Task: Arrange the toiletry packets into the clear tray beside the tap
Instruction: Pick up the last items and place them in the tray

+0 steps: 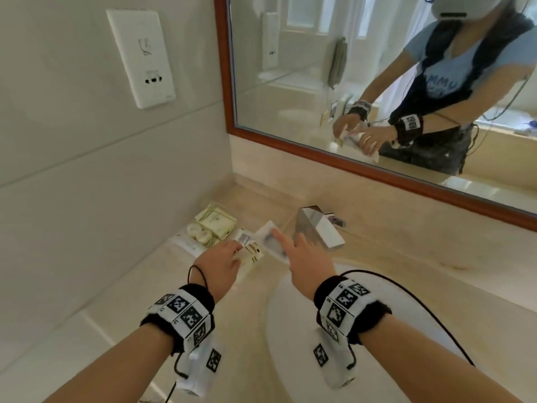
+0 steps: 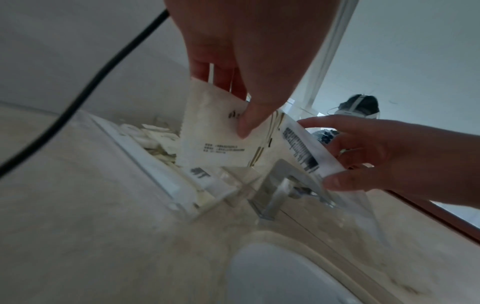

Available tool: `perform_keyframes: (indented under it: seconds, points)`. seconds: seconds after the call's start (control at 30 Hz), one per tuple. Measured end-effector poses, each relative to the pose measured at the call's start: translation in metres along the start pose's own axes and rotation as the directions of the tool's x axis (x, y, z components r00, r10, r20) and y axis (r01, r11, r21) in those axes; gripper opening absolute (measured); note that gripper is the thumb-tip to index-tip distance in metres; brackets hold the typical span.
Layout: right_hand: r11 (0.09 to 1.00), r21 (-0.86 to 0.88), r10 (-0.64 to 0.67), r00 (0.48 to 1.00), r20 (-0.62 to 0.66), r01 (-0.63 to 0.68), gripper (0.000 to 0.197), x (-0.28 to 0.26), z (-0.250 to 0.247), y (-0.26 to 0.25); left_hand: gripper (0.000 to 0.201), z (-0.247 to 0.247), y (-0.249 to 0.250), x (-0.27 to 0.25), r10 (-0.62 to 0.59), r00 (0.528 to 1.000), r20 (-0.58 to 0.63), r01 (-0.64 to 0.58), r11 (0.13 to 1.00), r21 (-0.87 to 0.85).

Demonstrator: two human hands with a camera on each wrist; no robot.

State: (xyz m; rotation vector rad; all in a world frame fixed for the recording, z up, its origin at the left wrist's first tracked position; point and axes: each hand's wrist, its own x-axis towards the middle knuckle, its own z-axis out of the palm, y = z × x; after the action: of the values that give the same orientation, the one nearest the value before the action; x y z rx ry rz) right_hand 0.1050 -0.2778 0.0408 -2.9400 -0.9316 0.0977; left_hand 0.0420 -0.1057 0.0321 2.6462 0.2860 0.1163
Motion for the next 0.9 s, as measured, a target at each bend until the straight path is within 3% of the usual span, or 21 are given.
perform_keyframes:
  seconds: [0.13,0.47,0.63,0.9]
  points:
    - [0.997,0.03,-0.067,0.997,0.049,0.066,0.088,0.05,0.008,-0.034,0.03,-0.019,-0.052,0.022,-0.059,0.998,0.01,0.059,0.998,0.003]
    - [0.997,0.042,-0.067,0.99,0.123,0.062,0.088,0.138,0.023,-0.071,0.025,-0.051,-0.126,0.084,-0.092,0.996,-0.02,0.092,0.996,0.002]
    - [0.997,0.072,-0.029,0.981,0.19,0.015,0.094,0.16,0.037,-0.078,0.026,-0.047,-0.144,0.1,-0.103,0.995,-0.01,0.103,0.994,-0.02]
    - [0.993,-0.067,-0.072,0.934,0.351,0.102,0.088,0.168,0.037,-0.08,0.026,-0.042,-0.154,0.119,-0.106,0.994,-0.001,0.106,0.994,-0.04]
